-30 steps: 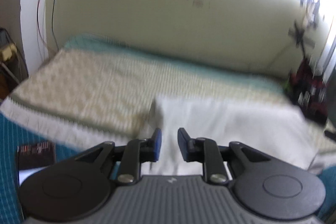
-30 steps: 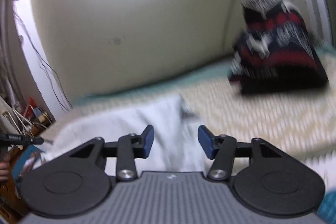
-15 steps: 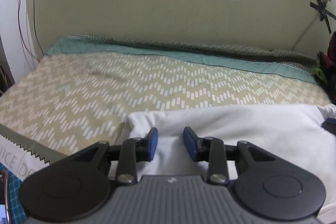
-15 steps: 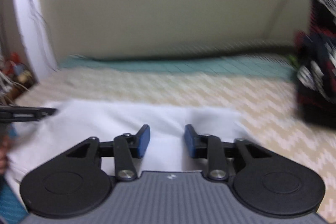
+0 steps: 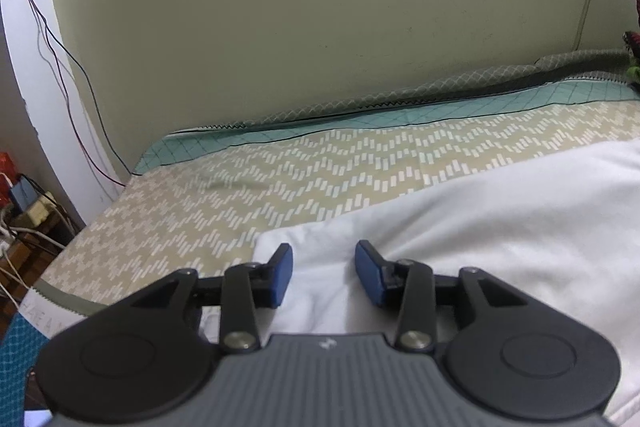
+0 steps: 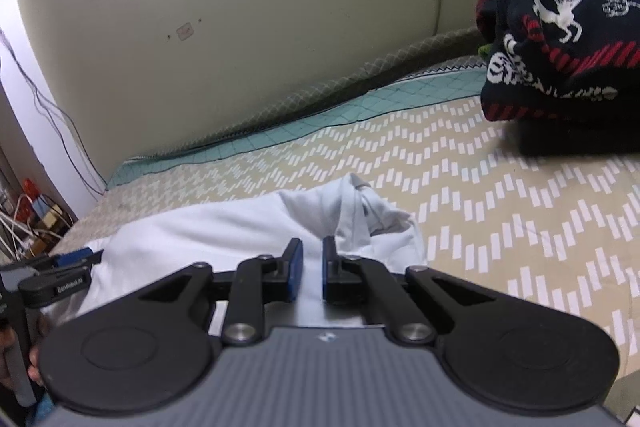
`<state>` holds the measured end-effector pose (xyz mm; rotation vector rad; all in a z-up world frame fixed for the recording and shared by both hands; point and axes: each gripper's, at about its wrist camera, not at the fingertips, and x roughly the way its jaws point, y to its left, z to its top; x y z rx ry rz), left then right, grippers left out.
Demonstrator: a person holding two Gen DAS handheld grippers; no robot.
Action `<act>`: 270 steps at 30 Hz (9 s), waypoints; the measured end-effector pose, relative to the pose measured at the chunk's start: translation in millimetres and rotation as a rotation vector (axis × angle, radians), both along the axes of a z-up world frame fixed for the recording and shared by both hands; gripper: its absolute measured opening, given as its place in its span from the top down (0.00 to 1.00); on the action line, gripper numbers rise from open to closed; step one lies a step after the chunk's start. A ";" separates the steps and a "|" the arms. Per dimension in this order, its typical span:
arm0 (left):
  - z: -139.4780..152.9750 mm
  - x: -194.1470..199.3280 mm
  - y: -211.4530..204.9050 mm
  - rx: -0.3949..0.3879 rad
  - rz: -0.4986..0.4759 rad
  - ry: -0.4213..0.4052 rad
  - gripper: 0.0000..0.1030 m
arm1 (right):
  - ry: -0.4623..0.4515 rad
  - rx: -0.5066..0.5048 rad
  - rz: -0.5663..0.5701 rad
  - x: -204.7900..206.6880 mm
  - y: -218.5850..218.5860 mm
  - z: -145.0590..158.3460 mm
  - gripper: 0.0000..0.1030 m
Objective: Fold small clothes
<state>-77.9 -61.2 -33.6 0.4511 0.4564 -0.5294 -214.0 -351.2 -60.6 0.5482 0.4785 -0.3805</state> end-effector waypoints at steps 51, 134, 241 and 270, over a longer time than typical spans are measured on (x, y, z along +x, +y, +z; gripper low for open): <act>5.4 13.6 19.5 -0.068 0.156 0.070 0.00 | 0.191 -0.335 0.150 21.9 70.1 10.8 0.18; 60.7 20.9 212.9 -0.644 -0.025 0.387 0.59 | 0.009 0.328 0.745 225.4 195.2 40.6 0.57; 20.5 -30.8 17.6 -0.243 -0.347 0.562 0.01 | -0.109 0.188 0.235 34.0 44.2 -3.8 0.40; 192.4 -114.8 -372.1 -0.323 -0.846 0.324 0.53 | -0.459 -0.041 -0.106 -64.3 -222.9 149.4 0.80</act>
